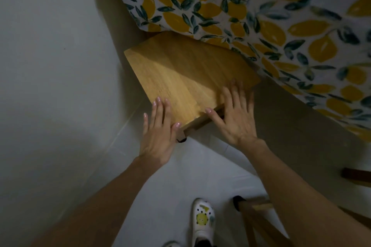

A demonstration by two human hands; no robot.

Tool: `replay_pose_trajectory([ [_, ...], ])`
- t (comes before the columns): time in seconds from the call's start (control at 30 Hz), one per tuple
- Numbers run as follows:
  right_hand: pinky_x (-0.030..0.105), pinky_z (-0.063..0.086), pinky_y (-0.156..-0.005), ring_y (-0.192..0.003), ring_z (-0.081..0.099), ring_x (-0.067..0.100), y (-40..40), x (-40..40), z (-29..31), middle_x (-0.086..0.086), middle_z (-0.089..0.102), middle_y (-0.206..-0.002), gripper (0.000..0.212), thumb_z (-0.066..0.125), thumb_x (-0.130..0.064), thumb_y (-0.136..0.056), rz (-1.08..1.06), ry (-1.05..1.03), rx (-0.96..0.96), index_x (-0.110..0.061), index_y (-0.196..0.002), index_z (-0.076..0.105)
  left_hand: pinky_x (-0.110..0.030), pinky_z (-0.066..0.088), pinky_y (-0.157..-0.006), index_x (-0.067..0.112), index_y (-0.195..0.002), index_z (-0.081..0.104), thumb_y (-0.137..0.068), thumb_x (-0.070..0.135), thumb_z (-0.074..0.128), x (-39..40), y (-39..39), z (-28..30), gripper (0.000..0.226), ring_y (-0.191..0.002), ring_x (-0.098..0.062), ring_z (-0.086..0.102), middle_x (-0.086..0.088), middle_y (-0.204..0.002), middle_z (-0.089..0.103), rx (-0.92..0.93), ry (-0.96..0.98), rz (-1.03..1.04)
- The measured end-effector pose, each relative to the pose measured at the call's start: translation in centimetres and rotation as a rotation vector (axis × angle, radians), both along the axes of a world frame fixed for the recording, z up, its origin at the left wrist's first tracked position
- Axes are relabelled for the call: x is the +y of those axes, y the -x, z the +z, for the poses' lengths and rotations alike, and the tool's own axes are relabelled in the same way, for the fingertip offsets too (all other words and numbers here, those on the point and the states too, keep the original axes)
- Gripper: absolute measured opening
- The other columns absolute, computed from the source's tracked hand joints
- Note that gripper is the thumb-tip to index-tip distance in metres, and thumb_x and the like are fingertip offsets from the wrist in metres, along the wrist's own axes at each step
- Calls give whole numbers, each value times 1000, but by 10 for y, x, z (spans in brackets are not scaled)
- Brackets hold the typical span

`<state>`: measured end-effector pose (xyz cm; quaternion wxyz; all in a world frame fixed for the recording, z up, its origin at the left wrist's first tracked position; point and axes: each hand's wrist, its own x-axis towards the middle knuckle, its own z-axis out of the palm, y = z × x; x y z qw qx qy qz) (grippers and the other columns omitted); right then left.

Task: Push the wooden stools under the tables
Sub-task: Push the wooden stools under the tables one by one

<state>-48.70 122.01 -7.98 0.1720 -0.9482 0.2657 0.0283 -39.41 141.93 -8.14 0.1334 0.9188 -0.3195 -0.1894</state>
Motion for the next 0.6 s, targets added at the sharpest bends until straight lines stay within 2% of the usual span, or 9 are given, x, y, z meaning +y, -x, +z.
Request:
replay_pose_trajectory([
  [0.2,47,-12,-119,-147,-18,17,92,48,11,4,-13,-162,87,20,-73,-89,-191,-34,-77,-20,-154,-1,-41,-11,-116,15,-150,-11,-99,44,14,16,63,11,64,-144,-14,-23,-1,-158,-22,-29,128,-124],
  [0.3,44,-14,-118,-147,-18,16,145,70,19,2,-12,-162,86,23,-72,-89,-320,-40,-95,-21,-154,-1,-39,-10,-117,18,-149,-19,-96,50,15,22,105,24,70,-144,-12,-24,-1,-157,-25,14,128,-221],
  [0.47,40,-17,-117,-146,-22,13,250,100,38,-2,-15,-162,86,12,-76,-87,-542,-47,-90,-25,-154,0,-40,-11,-118,26,-143,-31,-93,57,14,30,182,42,75,-141,-12,-29,5,-154,-32,33,69,-569],
  [0.6,45,-11,-119,-147,-19,15,346,122,54,0,-11,-163,83,24,-69,-89,-654,-46,-63,-23,-155,4,-40,-15,-117,27,-142,-33,-95,57,17,34,259,43,74,-139,-11,-33,8,-152,-36,108,42,-649],
])
